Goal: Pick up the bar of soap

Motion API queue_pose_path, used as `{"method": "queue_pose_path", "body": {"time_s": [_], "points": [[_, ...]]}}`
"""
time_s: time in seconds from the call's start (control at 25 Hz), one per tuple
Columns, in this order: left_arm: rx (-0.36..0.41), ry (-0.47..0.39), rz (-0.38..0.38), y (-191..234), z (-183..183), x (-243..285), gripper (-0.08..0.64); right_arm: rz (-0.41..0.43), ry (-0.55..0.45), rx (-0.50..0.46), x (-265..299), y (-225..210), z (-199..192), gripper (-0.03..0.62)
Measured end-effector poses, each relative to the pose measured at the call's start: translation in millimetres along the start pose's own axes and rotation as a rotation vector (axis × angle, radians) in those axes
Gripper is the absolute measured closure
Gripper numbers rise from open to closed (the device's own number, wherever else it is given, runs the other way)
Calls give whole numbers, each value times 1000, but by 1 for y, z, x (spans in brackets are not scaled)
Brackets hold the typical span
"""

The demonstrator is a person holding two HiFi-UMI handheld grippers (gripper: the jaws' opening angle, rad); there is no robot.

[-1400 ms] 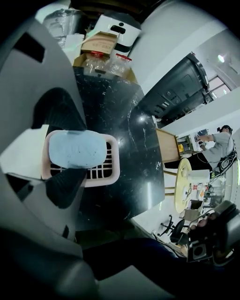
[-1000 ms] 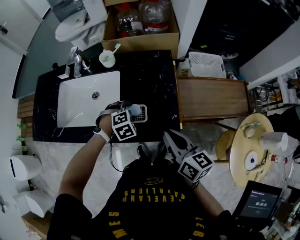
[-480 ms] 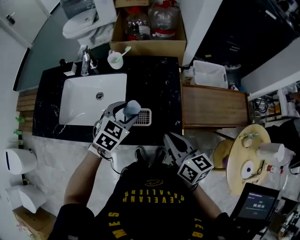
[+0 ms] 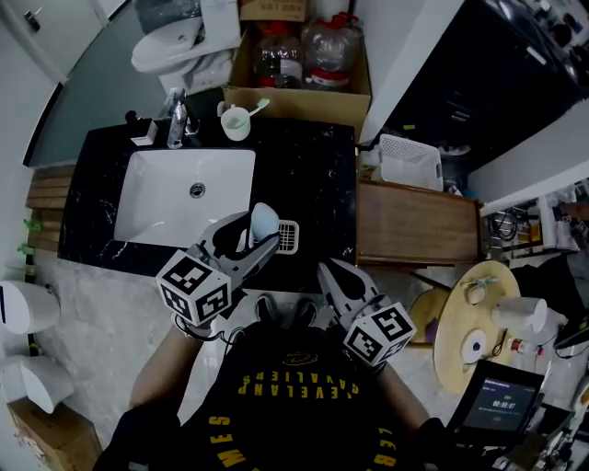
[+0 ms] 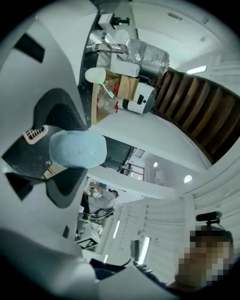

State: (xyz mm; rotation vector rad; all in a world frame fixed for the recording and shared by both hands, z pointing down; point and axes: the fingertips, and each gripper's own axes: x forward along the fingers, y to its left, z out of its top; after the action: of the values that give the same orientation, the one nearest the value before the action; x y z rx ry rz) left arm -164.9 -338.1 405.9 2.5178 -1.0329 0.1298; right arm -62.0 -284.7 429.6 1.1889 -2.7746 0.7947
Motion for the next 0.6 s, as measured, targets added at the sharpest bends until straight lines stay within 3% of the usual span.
{"method": "queue_pose_path", "body": {"time_s": [0.12,0.28,0.6], "points": [[-99,-70,-18,-10,7,-8,295,3,-21,-60,1,5,15,566],[-177,-133,-23,-21,15,-18,295,-5,-69,-94,1,6,37,566],[-223,-152,-56,-43,17,-22,294,-8,-104,-121,4,6,53,566]]}}
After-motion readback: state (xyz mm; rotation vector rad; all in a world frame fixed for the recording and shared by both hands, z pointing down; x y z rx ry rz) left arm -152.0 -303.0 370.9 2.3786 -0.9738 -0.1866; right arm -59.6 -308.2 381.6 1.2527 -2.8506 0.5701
